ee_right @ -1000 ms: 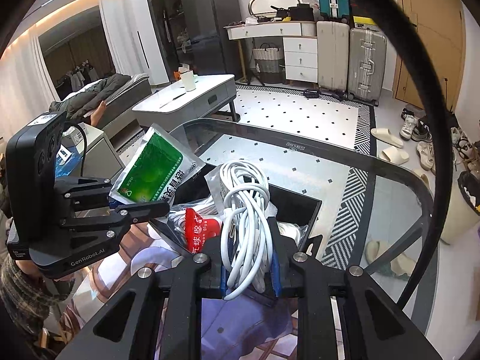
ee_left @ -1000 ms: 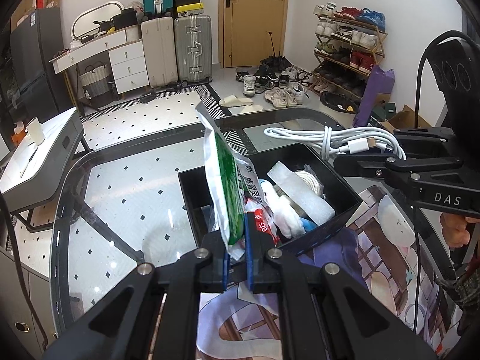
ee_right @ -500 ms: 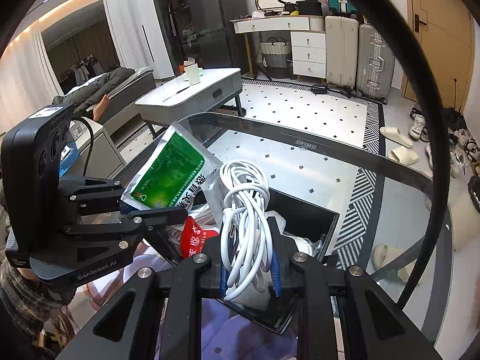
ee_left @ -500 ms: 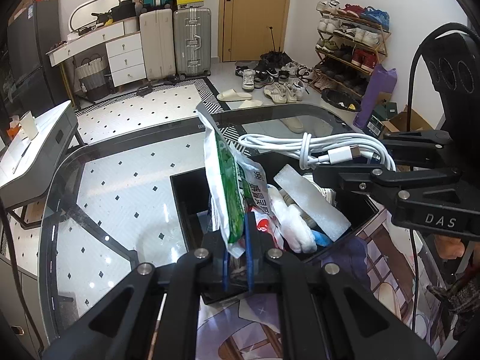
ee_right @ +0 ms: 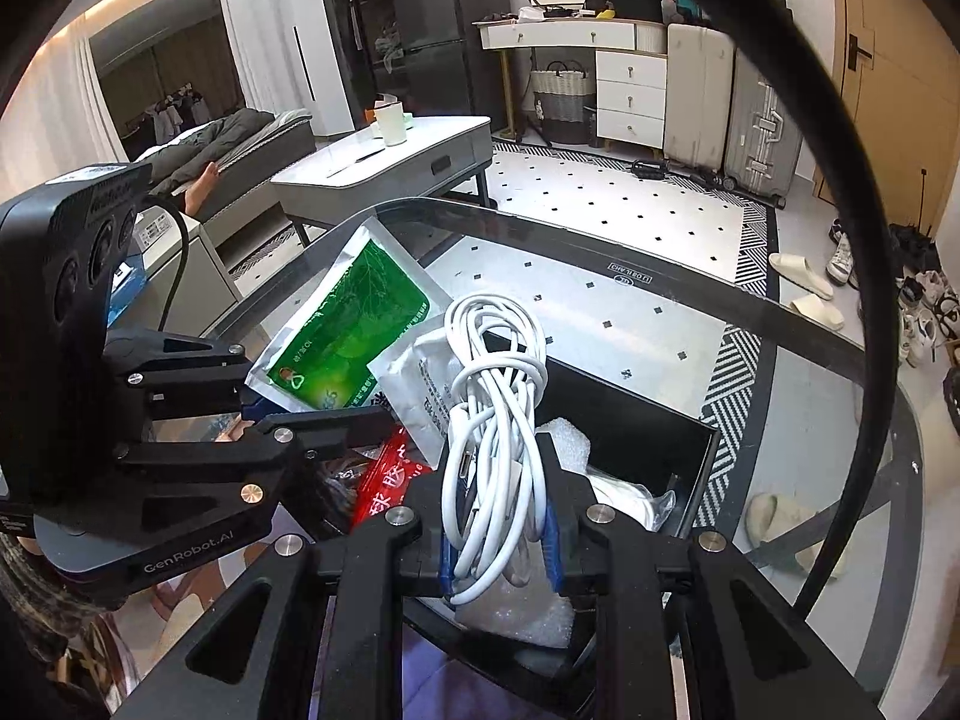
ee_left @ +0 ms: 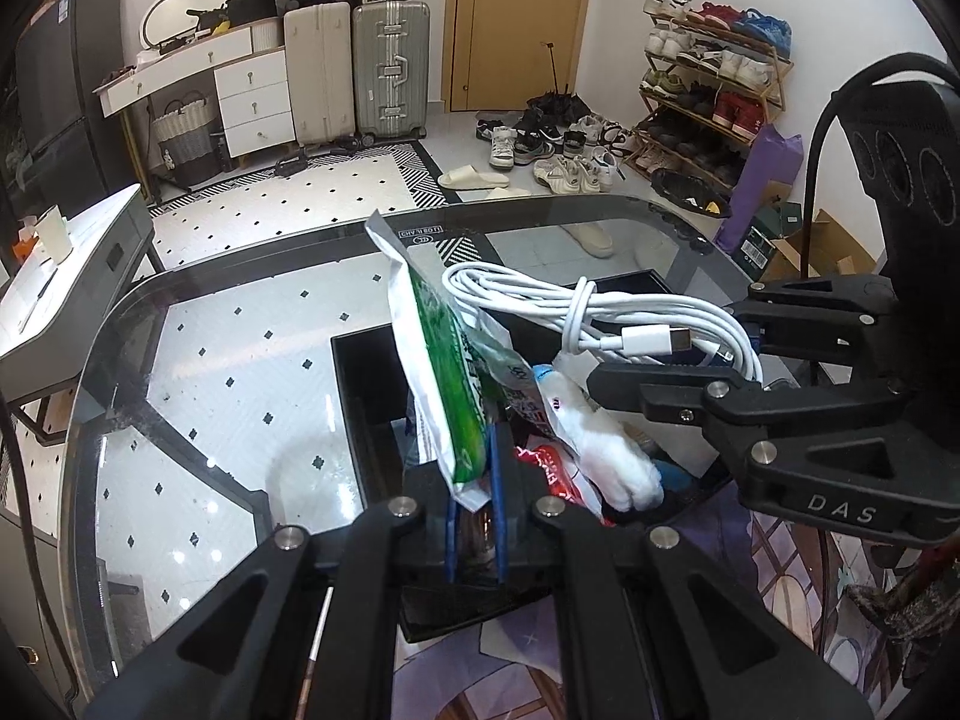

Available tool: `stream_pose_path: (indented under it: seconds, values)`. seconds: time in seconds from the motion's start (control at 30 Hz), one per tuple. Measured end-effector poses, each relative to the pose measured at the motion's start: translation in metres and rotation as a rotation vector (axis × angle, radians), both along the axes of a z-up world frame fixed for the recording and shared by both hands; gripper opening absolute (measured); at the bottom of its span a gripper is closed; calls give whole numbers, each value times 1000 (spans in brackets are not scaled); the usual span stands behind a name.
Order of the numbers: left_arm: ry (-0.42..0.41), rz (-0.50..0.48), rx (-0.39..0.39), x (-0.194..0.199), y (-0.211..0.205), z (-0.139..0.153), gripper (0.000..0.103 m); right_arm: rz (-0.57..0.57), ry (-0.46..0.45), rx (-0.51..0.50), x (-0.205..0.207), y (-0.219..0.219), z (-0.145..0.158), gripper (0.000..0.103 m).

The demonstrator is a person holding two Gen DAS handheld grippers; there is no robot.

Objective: Organize soft objects

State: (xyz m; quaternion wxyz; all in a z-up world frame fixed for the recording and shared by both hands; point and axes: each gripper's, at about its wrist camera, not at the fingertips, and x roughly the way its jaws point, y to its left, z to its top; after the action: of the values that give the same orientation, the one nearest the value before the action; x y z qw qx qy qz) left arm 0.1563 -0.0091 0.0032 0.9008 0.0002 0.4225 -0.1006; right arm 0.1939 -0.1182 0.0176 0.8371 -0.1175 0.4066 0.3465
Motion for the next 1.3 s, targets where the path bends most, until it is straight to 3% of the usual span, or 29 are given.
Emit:
stream_pose_path:
  seconds: [0.17, 0.23, 0.4, 0.53, 0.6, 0.77, 0.83, 1.0, 1.07, 1.13, 1.3]
  values:
    - [-13, 4, -4, -5, 1, 2, 9, -7, -1, 7, 2, -1, 3, 24]
    - [-16, -1, -9, -7, 0, 3, 16, -7, -3, -3, 0, 0, 3, 26]
    - [-28, -13, -7, -13, -1, 4, 45, 2, -10, 4, -9, 0, 7, 41]
    - [-22, -11, -8, -17, -1, 5, 49, -13, -24, 30, -15, -8, 14, 53]
    - [-21, -4, -11, -18, -1, 7, 50, -22, -24, 49, -15, -13, 17, 64]
    - [-35, -11, 6, -26, -5, 11, 59, -47, -31, 87, -20, -23, 25, 73]
    - [-51, -20, 2, -31, -6, 14, 72, -62, -37, 99, -22, -26, 27, 78]
    - [-79, 2, 20, -39, -4, 21, 73, -88, -61, 106, -33, -31, 29, 88]
    - [-87, 18, 20, -43, -1, 22, 80, -99, -88, 112, -38, -32, 31, 93]
    - [-112, 26, 11, -48, 1, 25, 99, -107, -128, 117, -48, -35, 31, 97]
    - [-155, 50, 3, -61, 10, 29, 103, -143, -165, 169, -58, -42, 32, 102]
